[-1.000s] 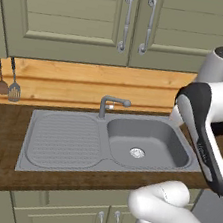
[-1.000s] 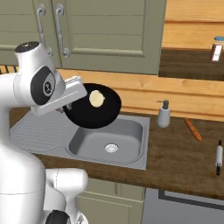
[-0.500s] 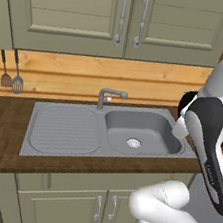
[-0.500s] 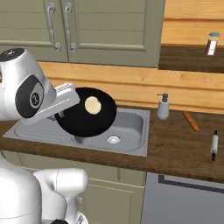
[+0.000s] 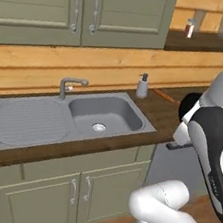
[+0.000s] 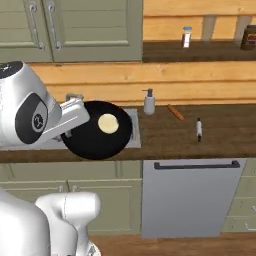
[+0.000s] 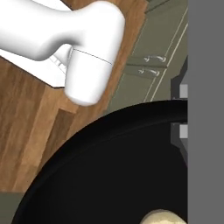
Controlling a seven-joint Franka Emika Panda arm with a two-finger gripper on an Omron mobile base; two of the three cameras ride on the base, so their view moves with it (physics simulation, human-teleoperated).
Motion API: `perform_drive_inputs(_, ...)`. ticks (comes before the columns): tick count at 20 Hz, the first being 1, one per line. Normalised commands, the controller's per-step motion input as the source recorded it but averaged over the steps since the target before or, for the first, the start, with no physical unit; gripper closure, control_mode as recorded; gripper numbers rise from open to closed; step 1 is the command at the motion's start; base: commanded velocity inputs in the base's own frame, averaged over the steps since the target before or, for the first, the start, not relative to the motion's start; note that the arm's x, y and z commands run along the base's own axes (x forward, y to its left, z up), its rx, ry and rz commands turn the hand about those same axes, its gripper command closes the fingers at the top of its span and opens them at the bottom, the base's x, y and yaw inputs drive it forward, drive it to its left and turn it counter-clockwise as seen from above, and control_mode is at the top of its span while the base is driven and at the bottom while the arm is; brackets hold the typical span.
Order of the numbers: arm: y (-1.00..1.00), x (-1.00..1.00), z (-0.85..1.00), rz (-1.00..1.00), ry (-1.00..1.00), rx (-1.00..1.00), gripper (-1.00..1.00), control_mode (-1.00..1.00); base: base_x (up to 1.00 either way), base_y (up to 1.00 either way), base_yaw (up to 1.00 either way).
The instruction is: Pick the mushroom from the sink and place it in the bowl. Then pick the bowl and place it in the microwave. Then close the microwave door and press the start button.
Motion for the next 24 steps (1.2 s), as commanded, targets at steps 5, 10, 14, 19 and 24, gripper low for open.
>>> perform_drive_inputs(5,0.0,0.0,0.0,0.0,0.0,0.0,1.0,1.0,0.0,-0.38,-0.59)
perform_drive_inputs(10,0.0,0.0,0.0,0.0,0.0,0.0,1.0,1.0,0.0,-0.53,-0.64)
perform_drive_inputs(14,0.0,0.0,0.0,0.0,0.0,0.0,1.0,1.0,0.0,-0.59,-0.68)
perform_drive_inputs(19,0.0,0.0,0.0,0.0,0.0,0.0,1.0,1.0,0.0,-0.58,-0.74)
perform_drive_inputs(24,0.0,0.0,0.0,0.0,0.0,0.0,1.0,1.0,0.0,-0.54,-0.79)
